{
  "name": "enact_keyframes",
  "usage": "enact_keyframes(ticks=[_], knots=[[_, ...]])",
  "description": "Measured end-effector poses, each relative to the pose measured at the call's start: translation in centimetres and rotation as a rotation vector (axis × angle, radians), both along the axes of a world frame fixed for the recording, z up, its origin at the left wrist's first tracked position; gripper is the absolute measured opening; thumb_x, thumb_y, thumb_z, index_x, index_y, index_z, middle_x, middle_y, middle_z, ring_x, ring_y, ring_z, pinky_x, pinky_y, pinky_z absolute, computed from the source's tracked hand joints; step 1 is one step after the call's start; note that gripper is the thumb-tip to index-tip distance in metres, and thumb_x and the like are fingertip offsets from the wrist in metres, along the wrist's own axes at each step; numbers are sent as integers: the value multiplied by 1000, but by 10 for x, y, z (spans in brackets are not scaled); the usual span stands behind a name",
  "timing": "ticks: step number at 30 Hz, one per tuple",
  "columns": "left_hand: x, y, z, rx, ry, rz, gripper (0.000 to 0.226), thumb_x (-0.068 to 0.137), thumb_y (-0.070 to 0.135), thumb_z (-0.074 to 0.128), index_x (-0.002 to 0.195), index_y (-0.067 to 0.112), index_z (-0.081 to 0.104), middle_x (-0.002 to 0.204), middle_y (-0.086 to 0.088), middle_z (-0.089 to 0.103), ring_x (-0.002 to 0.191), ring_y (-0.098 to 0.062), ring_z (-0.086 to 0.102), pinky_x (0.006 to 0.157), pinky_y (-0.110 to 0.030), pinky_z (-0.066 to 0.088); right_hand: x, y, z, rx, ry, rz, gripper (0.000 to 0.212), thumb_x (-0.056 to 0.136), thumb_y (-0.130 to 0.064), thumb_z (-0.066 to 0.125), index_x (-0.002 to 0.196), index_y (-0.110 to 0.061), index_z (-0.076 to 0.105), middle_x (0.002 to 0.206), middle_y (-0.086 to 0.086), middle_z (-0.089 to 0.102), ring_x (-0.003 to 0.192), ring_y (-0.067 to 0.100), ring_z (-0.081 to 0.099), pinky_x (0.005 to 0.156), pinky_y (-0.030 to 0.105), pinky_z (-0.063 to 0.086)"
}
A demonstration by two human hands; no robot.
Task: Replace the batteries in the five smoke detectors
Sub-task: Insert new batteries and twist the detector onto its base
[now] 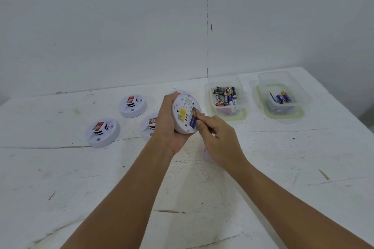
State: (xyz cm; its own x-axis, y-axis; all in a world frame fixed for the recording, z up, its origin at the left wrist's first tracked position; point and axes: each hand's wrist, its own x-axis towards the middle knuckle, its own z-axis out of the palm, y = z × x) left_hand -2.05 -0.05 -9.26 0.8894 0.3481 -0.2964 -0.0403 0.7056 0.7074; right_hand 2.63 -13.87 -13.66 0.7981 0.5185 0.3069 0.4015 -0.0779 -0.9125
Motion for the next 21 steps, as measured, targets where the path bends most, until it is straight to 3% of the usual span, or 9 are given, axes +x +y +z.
enact_keyframes(ticks=[4, 6, 10, 12, 16, 18, 21], knots=[[4, 2, 2, 46, 59, -2, 44, 93, 51, 64, 117, 16, 71, 94, -8, 65, 81, -23, 59, 67, -35, 55, 5, -1, 4, -66, -17, 5, 33, 104, -28, 61, 137, -32, 67, 90, 9, 66, 80, 13, 60, 73, 30, 52], [7, 1, 5, 51, 86, 6, 42, 95, 51, 62, 113, 15, 72, 87, -8, 67, 78, -23, 60, 65, -35, 55, 11, 0, 9, -112, -63, 10, 32, 104, -27, 62, 135, -31, 68, 85, 8, 62, 76, 6, 55, 69, 20, 46], [17, 2, 11, 58, 102, 27, 38, 97, 51, 61, 103, 15, 71, 81, -9, 70, 81, -26, 62, 83, -40, 56, 35, -3, 26, -228, -195, 20, 28, 104, -28, 61, 129, -27, 73, 79, -5, 57, 75, -2, 49, 71, 17, 35], [23, 3, 16, 75, 104, 17, 36, 97, 49, 61, 103, 15, 69, 89, -11, 69, 84, -28, 63, 91, -43, 54, 50, -5, 39, -261, -262, -17, 25, 103, -28, 62, 124, -26, 76, 86, -5, 63, 77, -2, 51, 74, 20, 36], [37, 9, 19, 126, 136, 40, 54, 89, 49, 73, 128, 11, 66, 109, -15, 66, 93, -34, 63, 81, -43, 59, 92, -2, 63, -405, -336, -78, 21, 102, -26, 63, 118, -24, 75, 93, -8, 65, 81, 7, 58, 79, 19, 36], [42, 11, 19, 170, 159, 61, 64, 82, 50, 78, 132, 11, 66, 116, -16, 68, 96, -36, 66, 80, -45, 61, 116, 1, 71, -559, -357, -62, 21, 102, -24, 61, 118, -23, 75, 98, -6, 65, 94, 15, 63, 81, 23, 37], [48, 13, 19, 222, 188, 61, 62, 79, 52, 79, 129, 16, 69, 126, -16, 70, 103, -36, 69, 85, -47, 62, 144, 5, 76, -902, -465, -75, 25, 103, -20, 56, 120, -25, 73, 114, -2, 65, 113, 25, 60, 95, 37, 41]])
